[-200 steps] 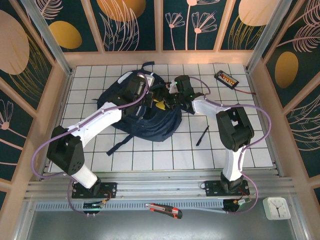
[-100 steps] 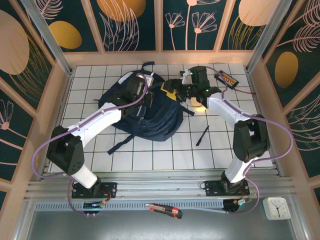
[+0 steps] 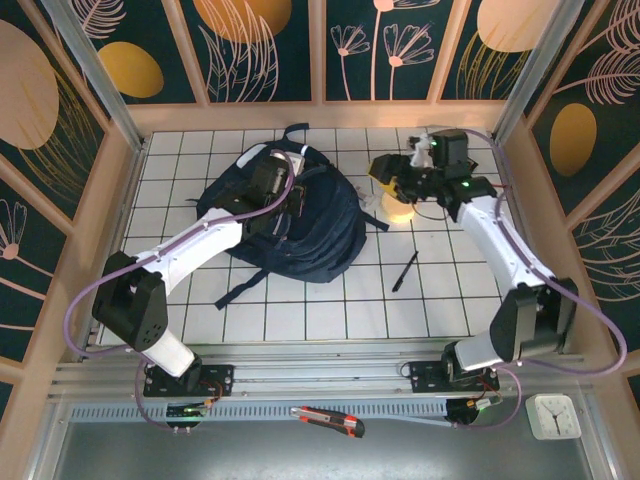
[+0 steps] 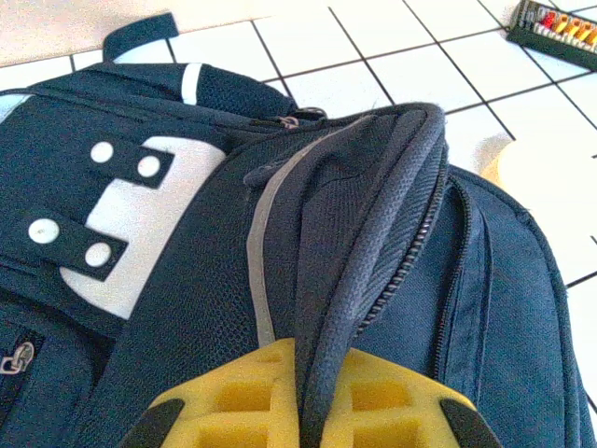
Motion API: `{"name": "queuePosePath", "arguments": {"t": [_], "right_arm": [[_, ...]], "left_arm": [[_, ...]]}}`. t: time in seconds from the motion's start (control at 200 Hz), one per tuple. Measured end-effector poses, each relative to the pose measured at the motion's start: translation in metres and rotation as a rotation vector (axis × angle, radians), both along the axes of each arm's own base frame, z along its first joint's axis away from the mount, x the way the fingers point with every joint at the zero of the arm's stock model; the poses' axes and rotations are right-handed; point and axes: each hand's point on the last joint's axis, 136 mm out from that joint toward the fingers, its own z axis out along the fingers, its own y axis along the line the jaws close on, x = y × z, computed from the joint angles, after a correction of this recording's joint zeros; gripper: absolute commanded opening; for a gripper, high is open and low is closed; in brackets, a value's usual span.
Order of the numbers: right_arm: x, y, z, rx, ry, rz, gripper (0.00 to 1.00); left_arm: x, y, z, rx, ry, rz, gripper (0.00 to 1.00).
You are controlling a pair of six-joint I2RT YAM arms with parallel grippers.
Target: Pack the student bag
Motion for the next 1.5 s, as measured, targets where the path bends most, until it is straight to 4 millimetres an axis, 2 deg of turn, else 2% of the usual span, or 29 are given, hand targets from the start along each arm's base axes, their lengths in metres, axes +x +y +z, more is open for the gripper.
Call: {"name": "queuePosePath", "arguments": {"t": [0.105, 0.205, 0.335, 0.465, 0.596, 0.796, 1.111, 1.496], "right_arm": [[-0.008, -0.021, -0.005, -0.075, 0.010, -0.049, 0.63], [-0.017, -0.036, -0.025, -0.169, 0.061, -0.089, 0.63], [-0.034, -0.058, -0.071, -0.306, 0.189, -0.144, 0.62], [-0.062, -0.078, -0.125, -0.437, 0.337, -0.178, 0.62], [-0.087, -0.078, -0.162, -0.543, 0.426, -0.146, 0.62], [-0.099, -0.075, -0.201, -0.660, 0.515, -0.112, 0.60], [-0.095, -0.080, -0.241, -0.735, 0.611, -0.125, 0.53], [-0.089, -0.080, -0.260, -0.753, 0.632, -0.125, 0.44]], "left_arm": [[0.000, 0.001, 0.000, -0.008, 0.002, 0.007, 0.00], [0.000, 0.001, 0.000, -0.015, 0.005, 0.016, 0.00], [0.000, 0.001, 0.000, -0.021, 0.008, 0.021, 0.00], [0.000, 0.001, 0.000, -0.026, 0.011, 0.024, 0.00], [-0.001, 0.001, 0.000, -0.029, 0.014, 0.027, 0.00], [-0.002, 0.002, -0.002, -0.039, 0.024, 0.036, 0.00], [-0.006, 0.005, -0.002, -0.046, 0.029, 0.043, 0.00], [-0.010, 0.008, -0.002, -0.044, 0.027, 0.047, 0.00]]}}
